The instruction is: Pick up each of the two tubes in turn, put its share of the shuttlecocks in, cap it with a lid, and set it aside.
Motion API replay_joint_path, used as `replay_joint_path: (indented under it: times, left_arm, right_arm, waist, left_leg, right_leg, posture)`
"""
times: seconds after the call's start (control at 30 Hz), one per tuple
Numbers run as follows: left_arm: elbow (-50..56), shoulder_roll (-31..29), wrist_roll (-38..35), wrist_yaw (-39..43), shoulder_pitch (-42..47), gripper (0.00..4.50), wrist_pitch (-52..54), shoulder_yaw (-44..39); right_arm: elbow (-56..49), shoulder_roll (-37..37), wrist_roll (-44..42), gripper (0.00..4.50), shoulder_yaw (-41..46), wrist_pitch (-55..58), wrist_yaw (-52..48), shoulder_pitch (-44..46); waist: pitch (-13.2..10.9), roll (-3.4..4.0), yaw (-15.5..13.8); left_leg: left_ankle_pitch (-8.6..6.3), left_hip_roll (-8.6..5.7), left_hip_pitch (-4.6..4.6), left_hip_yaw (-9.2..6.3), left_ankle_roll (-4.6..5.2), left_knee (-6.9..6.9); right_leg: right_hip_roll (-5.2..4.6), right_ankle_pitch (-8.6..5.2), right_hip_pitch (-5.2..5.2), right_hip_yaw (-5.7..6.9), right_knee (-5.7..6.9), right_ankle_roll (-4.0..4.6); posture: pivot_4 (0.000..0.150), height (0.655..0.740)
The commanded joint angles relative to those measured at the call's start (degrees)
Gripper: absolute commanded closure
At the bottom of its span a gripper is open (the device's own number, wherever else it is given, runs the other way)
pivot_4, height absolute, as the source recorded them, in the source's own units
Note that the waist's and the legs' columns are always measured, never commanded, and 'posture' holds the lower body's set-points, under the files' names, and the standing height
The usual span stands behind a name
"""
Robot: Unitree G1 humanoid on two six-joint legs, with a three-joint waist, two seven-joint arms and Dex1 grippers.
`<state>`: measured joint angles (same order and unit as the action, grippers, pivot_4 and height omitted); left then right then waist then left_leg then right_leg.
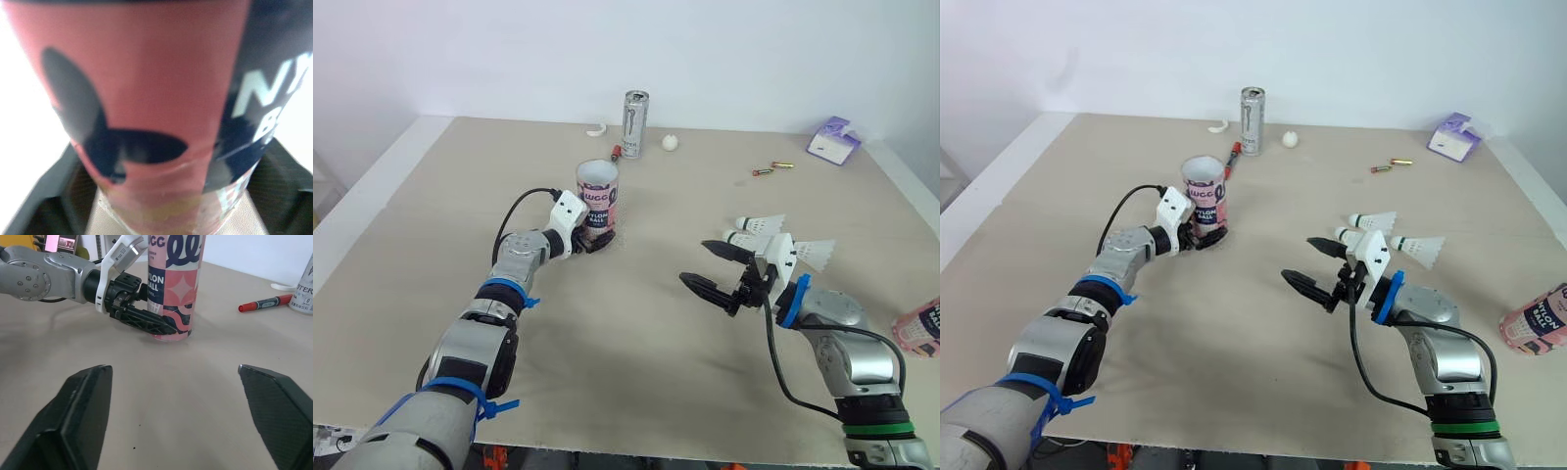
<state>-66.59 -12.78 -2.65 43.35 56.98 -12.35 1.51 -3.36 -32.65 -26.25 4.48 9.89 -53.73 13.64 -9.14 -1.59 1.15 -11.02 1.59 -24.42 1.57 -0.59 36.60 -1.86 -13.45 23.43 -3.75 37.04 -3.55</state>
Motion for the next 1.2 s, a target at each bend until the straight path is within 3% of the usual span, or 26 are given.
replay_joint_path:
  times: [0.03,0.37,0.53,0.67,0.83,1.0,1.2]
  left_arm:
    - [-0.4,-0.3,0.0,0.2,2.0,1.35,-1.8,-1.2]
    - [-0.9,-0.8,0.2,0.4,2.3,1.35,-2.6,-2.1]
    - [2.3,-2.4,2.8,5.9,1.3,1.35,-6.9,1.2]
    - [10.1,-4.3,3.0,16.4,-1.1,1.35,-8.3,4.7]
    - [26.6,-8.9,2.7,29.5,-5.8,1.35,-2.3,10.8]
    - [38.3,-12.5,6.1,35.2,-6.3,1.35,7.2,16.8]
    - [44.4,-14.9,9.6,40.0,-3.2,1.35,15.6,21.7]
  right_arm:
    - [-1.8,-0.3,-0.4,0.0,1.2,-0.6,-0.1,0.7]
    - [-1.5,-0.3,0.4,0.0,1.3,-1.0,0.1,0.5]
    - [-3.9,0.1,-0.9,0.0,2.8,0.0,1.8,-1.2]
    - [-8.4,0.2,-2.2,0.0,5.3,0.7,4.0,-5.8]
    - [-15.6,0.7,-3.7,0.0,7.5,2.3,6.9,-12.2]
    - [-18.9,-0.5,-3.3,0.0,7.8,3.2,7.7,-15.2]
    - [-19.8,-1.4,-3.8,0.0,8.4,3.6,7.4,-16.6]
  waist:
    - [0.0,0.0,0.0]
    - [0.0,0.0,0.0]
    - [0.0,0.0,0.0]
    - [0.0,0.0,0.0]
    - [0.0,0.01,0.0]
    - [0.0,0.01,0.1]
    - [0.0,0.02,0.0]
  left_leg:
    - [0.0,0.0,0.0,0.0,0.0,0.0]
    - [0.0,0.0,0.0,0.0,0.0,0.01]
    - [0.0,0.0,0.0,0.0,0.0,0.01]
    - [0.0,0.0,-0.02,-0.01,0.0,0.0]
    - [-0.04,-0.01,-0.09,0.0,-0.05,0.02]
    - [-0.03,0.09,-0.05,-0.02,-0.05,0.03]
    - [-0.01,0.14,0.02,-0.01,-0.02,0.15]
  right_leg:
    - [0.0,0.0,0.0,0.0,0.0,0.0]
    - [0.0,0.0,0.0,0.0,0.01,0.0]
    - [0.0,0.0,0.0,0.01,0.01,0.01]
    - [0.0,0.04,0.01,0.01,0.0,0.08]
    - [-0.02,0.17,0.04,-0.01,0.0,0.34]
    - [0.08,0.15,0.05,0.0,0.04,0.37]
    - [0.14,0.01,-0.03,-0.05,0.06,0.16]
  posture:
    - [0.15,0.74]
    - [0.15,0.74]
    - [0.15,0.74]
    - [0.15,0.74]
    - [0.15,0.74]
    - [0.15,0.74]
    - [0.15,0.74]
